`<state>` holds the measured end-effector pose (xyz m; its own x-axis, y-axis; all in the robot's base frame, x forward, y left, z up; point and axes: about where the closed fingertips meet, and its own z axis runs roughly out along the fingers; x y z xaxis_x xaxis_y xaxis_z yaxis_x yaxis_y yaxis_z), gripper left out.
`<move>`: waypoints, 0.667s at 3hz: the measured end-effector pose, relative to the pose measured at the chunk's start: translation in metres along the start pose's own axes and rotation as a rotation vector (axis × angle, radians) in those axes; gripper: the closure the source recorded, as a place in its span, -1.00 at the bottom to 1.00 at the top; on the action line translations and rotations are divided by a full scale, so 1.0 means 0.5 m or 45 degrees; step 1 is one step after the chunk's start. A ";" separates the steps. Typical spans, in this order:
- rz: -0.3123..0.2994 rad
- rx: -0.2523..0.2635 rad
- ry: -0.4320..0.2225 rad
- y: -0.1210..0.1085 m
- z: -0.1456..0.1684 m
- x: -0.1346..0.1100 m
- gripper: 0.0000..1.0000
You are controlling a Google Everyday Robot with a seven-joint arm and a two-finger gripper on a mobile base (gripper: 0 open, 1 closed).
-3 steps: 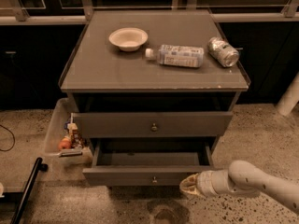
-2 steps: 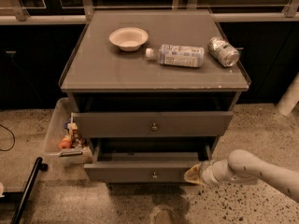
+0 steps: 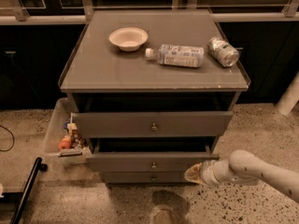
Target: Close middle drawer
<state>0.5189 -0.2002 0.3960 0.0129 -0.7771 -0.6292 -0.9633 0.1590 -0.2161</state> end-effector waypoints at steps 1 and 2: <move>-0.001 0.000 0.000 0.000 0.000 0.000 0.15; -0.043 -0.018 0.007 -0.007 0.014 -0.019 -0.32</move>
Offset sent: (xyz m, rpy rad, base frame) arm 0.0127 0.0197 0.0054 -0.0353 -0.0232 0.0676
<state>0.5243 -0.1891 0.3975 0.0443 -0.7851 -0.6178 -0.9661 0.1237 -0.2264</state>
